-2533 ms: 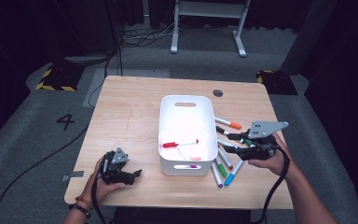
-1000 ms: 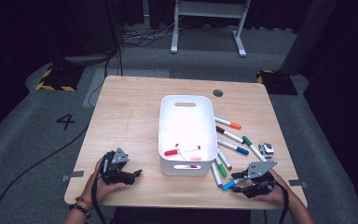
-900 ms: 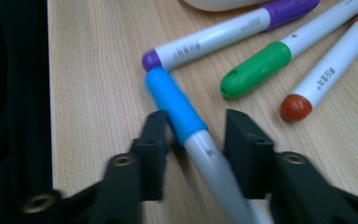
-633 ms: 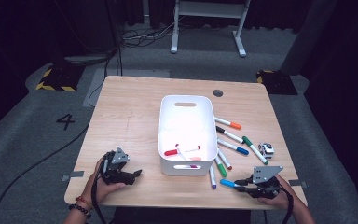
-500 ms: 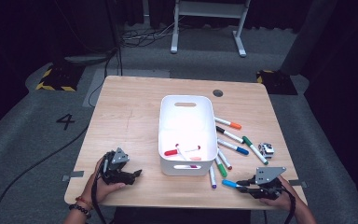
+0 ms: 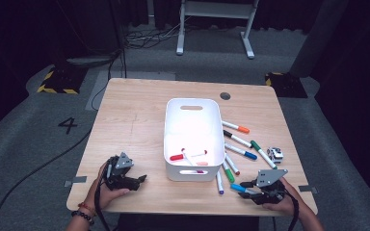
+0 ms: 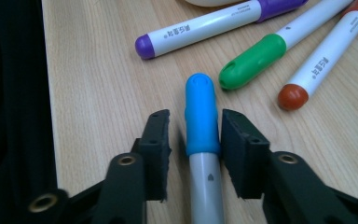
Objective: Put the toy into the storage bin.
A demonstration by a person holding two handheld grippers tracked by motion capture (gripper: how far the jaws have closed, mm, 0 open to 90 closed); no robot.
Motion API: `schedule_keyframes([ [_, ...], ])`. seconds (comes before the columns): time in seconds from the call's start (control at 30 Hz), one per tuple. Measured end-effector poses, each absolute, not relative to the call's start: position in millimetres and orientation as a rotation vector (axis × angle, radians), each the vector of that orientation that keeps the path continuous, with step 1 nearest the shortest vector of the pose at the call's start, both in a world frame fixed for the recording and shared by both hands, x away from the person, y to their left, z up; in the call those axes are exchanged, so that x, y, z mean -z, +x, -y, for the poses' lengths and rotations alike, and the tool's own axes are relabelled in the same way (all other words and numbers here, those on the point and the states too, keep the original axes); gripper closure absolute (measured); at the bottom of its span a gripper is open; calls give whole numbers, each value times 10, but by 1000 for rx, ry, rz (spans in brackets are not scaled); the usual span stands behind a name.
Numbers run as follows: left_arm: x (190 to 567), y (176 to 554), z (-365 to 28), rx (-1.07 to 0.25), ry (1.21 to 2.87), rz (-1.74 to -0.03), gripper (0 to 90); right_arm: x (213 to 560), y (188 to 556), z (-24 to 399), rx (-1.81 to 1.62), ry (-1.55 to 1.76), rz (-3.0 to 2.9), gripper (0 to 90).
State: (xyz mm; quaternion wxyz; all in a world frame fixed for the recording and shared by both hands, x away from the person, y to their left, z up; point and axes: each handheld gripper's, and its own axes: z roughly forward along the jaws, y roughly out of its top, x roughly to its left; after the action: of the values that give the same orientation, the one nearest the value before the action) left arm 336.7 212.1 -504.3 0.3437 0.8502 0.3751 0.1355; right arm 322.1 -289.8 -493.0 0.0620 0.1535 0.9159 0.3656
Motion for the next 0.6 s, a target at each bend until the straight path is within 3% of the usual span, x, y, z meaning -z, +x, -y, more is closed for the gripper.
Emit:
schedule_keyframes([
  [0.13, 5044, 3367, -2120, -351, 2208, -974, 159, 4924, 3253, 2874, -1099, 482, -2761, 730],
  [0.6, 5043, 3367, -2121, -351, 2209, -974, 159, 4921, 3236, 3012, -1176, 521, -2723, 744],
])
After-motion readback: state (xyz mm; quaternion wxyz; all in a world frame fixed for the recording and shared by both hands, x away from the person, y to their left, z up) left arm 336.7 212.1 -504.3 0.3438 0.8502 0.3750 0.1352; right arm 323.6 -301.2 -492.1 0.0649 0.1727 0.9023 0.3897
